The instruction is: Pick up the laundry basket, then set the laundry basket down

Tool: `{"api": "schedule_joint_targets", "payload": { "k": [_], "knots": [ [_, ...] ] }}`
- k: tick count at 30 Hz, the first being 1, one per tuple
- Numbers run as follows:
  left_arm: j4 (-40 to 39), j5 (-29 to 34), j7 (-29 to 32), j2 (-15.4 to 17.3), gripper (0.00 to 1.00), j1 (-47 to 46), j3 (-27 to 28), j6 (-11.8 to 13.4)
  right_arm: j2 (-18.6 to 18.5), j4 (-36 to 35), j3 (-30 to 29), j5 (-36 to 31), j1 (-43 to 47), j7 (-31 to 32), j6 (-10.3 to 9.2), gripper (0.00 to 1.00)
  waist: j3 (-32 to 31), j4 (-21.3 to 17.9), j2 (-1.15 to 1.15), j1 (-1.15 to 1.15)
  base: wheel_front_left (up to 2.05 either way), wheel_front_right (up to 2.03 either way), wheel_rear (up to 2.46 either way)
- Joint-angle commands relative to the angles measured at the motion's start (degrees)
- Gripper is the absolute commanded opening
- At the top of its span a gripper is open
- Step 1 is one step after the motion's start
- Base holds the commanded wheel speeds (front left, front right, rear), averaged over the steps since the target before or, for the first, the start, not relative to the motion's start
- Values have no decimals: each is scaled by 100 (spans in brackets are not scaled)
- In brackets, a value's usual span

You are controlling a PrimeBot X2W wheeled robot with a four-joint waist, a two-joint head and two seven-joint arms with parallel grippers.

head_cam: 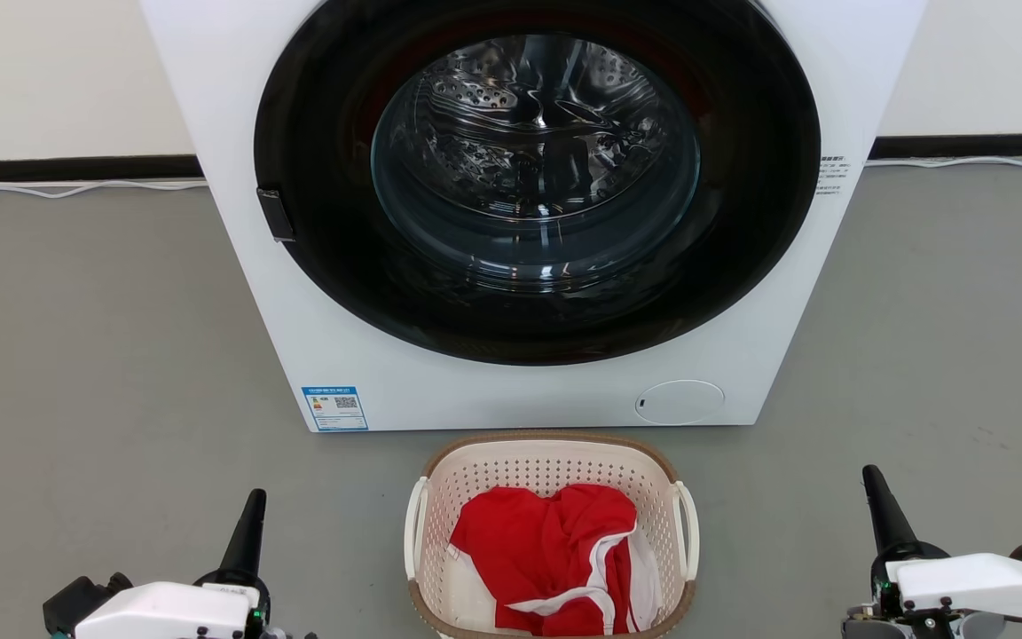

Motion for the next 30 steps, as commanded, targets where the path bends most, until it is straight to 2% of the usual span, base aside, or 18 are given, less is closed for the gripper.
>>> {"api": "schedule_joint_targets", "payload": {
  "k": [1, 26, 30],
  "knots": [
    [-187, -112, 28, 76, 0, -332, 157, -76, -60, -193, 93, 152, -281, 61, 34, 0, 0, -1, 0, 0, 0, 0, 0],
    [-382, -1693, 448, 96, 0, -438, 286, -225, -67, -399, 69, 2025, -351, 471, 42, 0, 22, -34, 0, 0, 0, 0, 0],
    [-383, -1693, 448, 96, 0, -438, 286, -225, -67, -399, 69, 2025, -351, 471, 42, 0, 22, -34, 0, -1, 0, 0, 0]
  ]
}}
